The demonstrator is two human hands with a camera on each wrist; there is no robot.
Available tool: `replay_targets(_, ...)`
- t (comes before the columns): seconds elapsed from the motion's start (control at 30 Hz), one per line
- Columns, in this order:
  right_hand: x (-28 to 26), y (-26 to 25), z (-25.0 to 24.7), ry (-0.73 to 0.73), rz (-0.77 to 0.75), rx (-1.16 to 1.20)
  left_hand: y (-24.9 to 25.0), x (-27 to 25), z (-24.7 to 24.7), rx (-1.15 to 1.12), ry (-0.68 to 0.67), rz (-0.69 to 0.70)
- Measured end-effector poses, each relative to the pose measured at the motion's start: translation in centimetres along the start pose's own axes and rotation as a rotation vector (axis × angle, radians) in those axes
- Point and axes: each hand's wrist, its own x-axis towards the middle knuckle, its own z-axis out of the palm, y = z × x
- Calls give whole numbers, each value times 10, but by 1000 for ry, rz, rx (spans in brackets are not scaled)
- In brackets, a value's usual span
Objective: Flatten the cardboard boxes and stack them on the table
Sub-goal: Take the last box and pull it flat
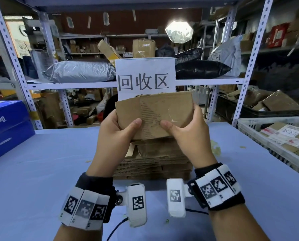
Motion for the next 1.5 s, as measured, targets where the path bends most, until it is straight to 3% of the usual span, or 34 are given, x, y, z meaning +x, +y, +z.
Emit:
replay_targets(0.5,6,17,5,264,-20,-112,10,-8,-1,48,-43,-2)
replay_targets(0.7,0,8,7,2,-10,45,11,-8,-2,19,-21,-17)
replay_targets(1.0,6,30,10,62,55,121,3,-10,-4,134,-76,6)
replay_targets(1.2,10,35,6,128,38,52,-1,-9,-2,136,-53,30)
replay_targets(1.37,3,29,13,-75,100,168,-6,-14,7,139,-80,32)
replay_targets(1.5,3,41,19,71,146,200,-7,-15,11,177,-95,52)
